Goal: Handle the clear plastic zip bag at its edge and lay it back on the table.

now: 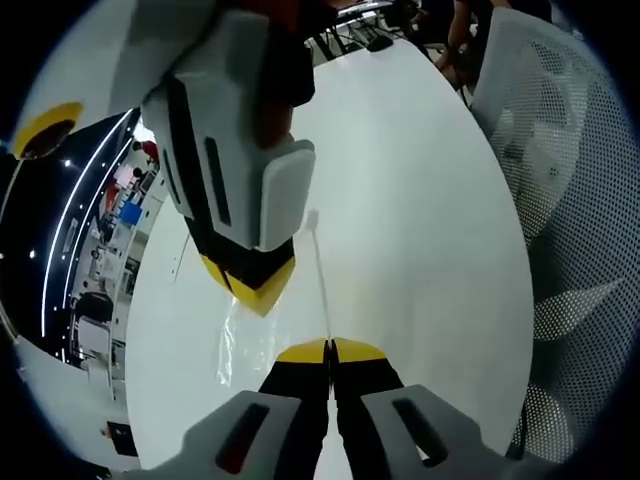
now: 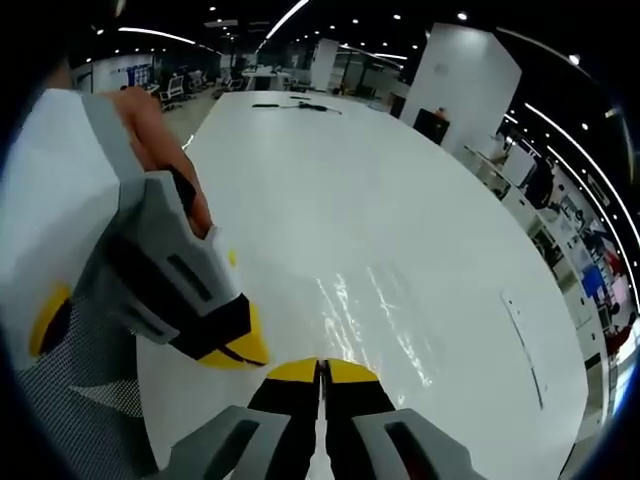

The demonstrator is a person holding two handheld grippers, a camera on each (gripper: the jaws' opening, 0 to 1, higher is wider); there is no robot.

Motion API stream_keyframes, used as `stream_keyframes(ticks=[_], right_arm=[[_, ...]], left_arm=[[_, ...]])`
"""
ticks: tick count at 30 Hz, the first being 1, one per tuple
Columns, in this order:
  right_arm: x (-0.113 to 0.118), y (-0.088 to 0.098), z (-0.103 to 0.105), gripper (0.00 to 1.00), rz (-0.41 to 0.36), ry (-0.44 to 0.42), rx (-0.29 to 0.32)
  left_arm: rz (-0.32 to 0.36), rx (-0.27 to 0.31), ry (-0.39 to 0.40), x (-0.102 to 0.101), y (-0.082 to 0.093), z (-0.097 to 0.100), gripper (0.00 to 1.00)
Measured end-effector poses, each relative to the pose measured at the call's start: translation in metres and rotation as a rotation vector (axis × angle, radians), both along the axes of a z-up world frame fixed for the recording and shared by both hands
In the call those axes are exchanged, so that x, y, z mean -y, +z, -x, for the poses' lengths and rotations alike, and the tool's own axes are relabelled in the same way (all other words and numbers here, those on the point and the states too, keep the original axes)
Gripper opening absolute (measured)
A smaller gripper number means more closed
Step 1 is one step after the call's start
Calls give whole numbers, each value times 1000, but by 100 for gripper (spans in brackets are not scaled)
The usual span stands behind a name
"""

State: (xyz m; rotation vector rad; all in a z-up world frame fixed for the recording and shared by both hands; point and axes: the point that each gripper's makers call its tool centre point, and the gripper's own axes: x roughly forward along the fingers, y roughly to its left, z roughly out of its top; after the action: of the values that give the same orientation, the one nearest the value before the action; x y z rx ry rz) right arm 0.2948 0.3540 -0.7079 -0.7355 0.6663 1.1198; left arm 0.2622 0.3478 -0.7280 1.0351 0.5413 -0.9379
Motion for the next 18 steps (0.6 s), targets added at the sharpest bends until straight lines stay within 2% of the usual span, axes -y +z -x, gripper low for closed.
stream_keyframes(ticks=[6, 18], right_arm=[[6, -2, 5, 2, 4, -3, 0], [26, 1, 8, 2, -36, -97, -5]], left_arm=[[-12, -5, -10, 0, -7, -4, 0], [-43, -23, -34, -6, -23, -13, 0]])
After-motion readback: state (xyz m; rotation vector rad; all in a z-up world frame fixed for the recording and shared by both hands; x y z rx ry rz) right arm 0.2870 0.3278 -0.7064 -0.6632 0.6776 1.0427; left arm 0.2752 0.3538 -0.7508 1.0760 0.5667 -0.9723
